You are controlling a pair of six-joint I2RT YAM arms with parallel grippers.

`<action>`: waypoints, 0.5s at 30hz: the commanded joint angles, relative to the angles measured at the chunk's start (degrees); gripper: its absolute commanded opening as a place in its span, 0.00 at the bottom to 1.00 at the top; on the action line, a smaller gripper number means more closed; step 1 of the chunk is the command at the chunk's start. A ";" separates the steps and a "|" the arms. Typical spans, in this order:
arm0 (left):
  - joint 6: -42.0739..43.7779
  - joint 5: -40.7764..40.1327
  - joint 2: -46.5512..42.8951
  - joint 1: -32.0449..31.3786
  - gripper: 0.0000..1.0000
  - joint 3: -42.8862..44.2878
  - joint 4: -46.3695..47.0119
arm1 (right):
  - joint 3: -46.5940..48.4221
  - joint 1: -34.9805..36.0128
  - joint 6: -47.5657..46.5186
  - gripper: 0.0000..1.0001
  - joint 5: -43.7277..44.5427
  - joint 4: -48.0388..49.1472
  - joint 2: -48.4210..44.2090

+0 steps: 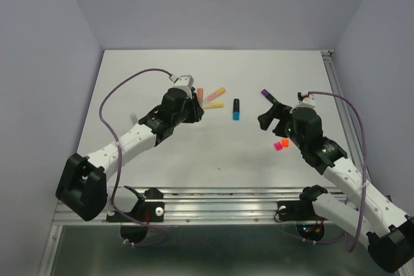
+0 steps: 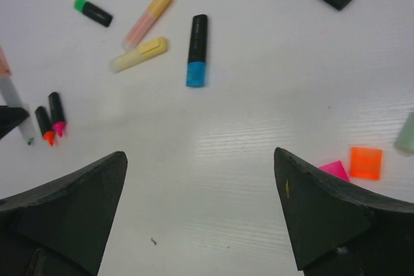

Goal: Open the pen caps

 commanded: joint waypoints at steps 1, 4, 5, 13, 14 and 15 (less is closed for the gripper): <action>4.60 8.99 -4.91 -4.31 0.00 -5.41 11.80 | -1.03 -0.26 0.79 1.00 -15.15 11.70 -0.91; 5.48 9.35 -6.59 -7.22 0.00 -6.74 12.86 | -1.21 -0.26 2.11 1.00 -19.56 16.98 -0.73; 5.74 9.70 -7.20 -9.23 0.00 -7.27 13.56 | -1.21 -0.35 2.72 1.00 -20.27 17.96 -0.30; 4.34 7.25 -5.99 -17.25 0.00 -6.05 14.45 | -0.33 -0.17 5.36 1.00 -24.14 24.55 7.08; 3.82 6.72 -5.46 -17.77 0.00 -5.52 14.45 | -0.24 -0.17 5.71 1.00 -24.49 25.09 7.79; 3.64 6.37 -4.93 -18.30 0.00 -5.17 14.45 | -0.16 -0.17 6.06 1.00 -24.58 25.61 8.49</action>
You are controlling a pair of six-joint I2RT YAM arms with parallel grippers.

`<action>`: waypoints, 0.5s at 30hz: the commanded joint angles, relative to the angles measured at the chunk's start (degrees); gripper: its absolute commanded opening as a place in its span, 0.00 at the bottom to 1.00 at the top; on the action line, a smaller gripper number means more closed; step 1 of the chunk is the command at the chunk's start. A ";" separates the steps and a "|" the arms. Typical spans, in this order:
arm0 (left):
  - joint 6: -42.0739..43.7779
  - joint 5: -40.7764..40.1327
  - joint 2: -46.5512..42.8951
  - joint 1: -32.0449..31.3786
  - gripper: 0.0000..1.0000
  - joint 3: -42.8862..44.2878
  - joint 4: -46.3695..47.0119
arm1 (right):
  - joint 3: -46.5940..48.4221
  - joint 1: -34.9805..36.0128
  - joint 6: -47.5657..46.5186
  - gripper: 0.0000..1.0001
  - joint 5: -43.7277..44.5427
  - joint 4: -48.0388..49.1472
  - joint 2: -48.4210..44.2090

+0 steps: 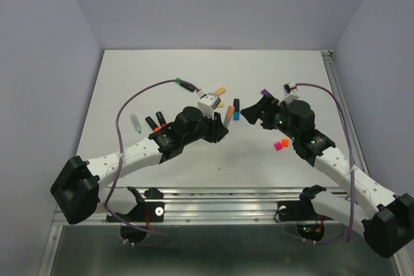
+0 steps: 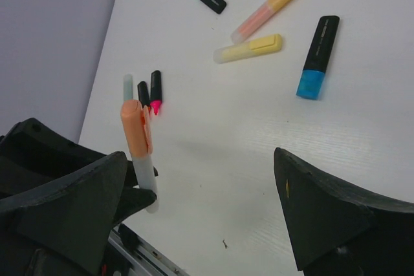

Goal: Open the pen caps

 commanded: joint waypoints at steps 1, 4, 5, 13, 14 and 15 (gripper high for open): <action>-0.43 -1.72 1.72 -2.46 0.00 2.44 3.63 | 0.41 -0.09 2.04 1.00 -3.47 7.95 2.94; -0.87 -2.95 4.44 -4.13 0.00 3.94 3.63 | 0.24 0.18 2.22 1.00 -4.00 10.24 3.74; -0.96 -3.21 4.97 -4.48 0.00 4.72 3.46 | 0.06 0.18 2.31 1.00 -3.91 10.60 3.92; -1.57 -3.92 8.49 -7.12 0.00 8.86 2.93 | -0.91 0.53 3.45 0.96 -3.82 10.69 4.97; -1.66 -3.83 8.84 -7.30 0.00 9.21 2.84 | -0.82 0.62 3.54 0.95 -3.65 10.51 5.15; -1.92 -4.35 9.02 -7.65 0.00 9.73 2.93 | -0.82 0.62 3.54 0.95 -3.38 9.99 5.41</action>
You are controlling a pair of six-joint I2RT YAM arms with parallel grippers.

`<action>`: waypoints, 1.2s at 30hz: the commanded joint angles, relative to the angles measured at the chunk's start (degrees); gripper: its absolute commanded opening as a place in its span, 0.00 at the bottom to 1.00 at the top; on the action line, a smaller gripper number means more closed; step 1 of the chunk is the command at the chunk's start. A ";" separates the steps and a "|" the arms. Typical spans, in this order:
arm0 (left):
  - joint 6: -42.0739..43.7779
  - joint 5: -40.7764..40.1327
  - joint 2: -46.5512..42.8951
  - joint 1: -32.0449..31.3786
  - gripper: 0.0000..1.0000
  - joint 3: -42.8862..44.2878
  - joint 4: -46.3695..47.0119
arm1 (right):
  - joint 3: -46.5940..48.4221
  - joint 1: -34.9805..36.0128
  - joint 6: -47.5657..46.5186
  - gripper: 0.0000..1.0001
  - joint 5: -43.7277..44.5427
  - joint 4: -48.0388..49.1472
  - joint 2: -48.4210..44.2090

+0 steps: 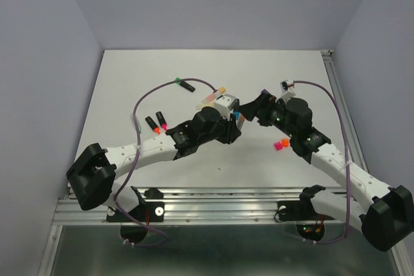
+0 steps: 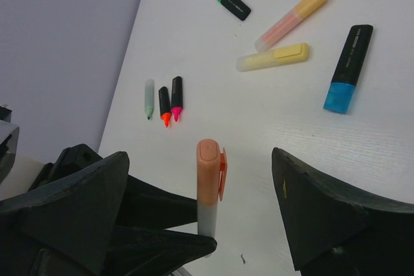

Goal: Open the pen caps

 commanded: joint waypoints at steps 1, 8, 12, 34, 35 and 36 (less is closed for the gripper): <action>-1.03 -1.14 0.37 -1.16 0.00 3.97 2.40 | -0.73 0.66 0.81 0.94 -0.08 2.88 0.97; -1.73 -1.23 2.39 -2.48 0.00 5.90 1.96 | -0.90 0.75 1.51 0.60 -0.25 2.79 1.86; -2.17 -3.25 2.39 -2.83 0.00 6.08 1.79 | -0.99 0.84 2.21 0.40 0.09 2.45 2.03; -12.88 -5.89 -4.71 -6.95 0.00 -7.18 2.58 | 4.97 -1.09 -0.51 0.01 11.78 1.90 4.93; -13.59 -5.80 -5.42 -7.66 0.00 -8.76 2.84 | 5.59 -1.44 -0.77 0.01 12.05 2.61 5.37; -14.29 -5.80 -6.21 -8.45 0.00 -11.56 3.28 | 6.38 -1.97 -1.12 0.01 12.92 3.14 6.33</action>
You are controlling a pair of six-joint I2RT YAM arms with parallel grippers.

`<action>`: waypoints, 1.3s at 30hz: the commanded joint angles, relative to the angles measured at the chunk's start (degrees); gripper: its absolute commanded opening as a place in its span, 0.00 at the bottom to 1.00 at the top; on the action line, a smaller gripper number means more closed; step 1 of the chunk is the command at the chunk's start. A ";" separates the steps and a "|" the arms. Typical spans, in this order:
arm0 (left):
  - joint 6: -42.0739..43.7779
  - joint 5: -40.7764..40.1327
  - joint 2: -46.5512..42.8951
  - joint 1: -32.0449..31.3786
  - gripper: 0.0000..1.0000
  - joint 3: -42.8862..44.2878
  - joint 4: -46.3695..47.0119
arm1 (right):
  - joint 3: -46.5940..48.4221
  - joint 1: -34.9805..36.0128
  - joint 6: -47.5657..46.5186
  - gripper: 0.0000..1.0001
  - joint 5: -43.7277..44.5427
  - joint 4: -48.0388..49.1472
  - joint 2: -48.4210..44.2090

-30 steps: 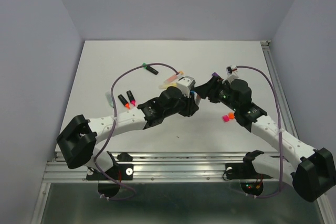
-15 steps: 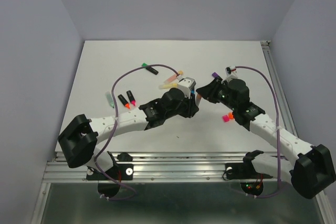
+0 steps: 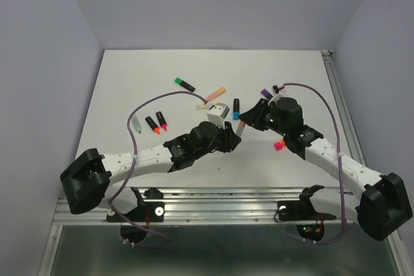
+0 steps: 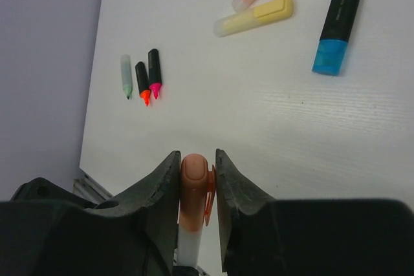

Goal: Open the pen caps

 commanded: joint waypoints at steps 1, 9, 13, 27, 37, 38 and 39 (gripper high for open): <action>-5.83 0.21 -6.00 -3.97 0.00 -7.49 -2.40 | 8.22 -3.09 -2.90 0.01 9.84 5.83 2.18; -12.79 -2.16 -10.06 -12.05 0.00 -15.24 -0.91 | 13.94 -6.69 -3.78 0.01 11.43 6.01 6.14; -15.69 -3.48 -9.70 -14.95 0.00 -16.21 -0.56 | 15.00 -8.89 -4.04 0.01 9.68 6.36 7.37; -16.92 -17.81 -10.23 -13.30 0.00 -7.16 -14.70 | 8.68 -9.77 -7.20 0.01 11.25 0.39 5.79; -16.05 -20.97 -5.58 6.98 0.00 -3.73 -25.25 | 3.23 -11.97 -7.56 0.01 20.30 -8.75 9.30; -15.70 -21.50 -5.14 7.97 0.00 -3.29 -25.51 | 3.05 -12.23 -7.73 0.01 20.91 -9.19 9.74; -14.74 -21.51 -4.52 9.11 0.00 -2.33 -25.95 | 2.96 -12.67 -8.08 0.01 21.88 -9.63 10.18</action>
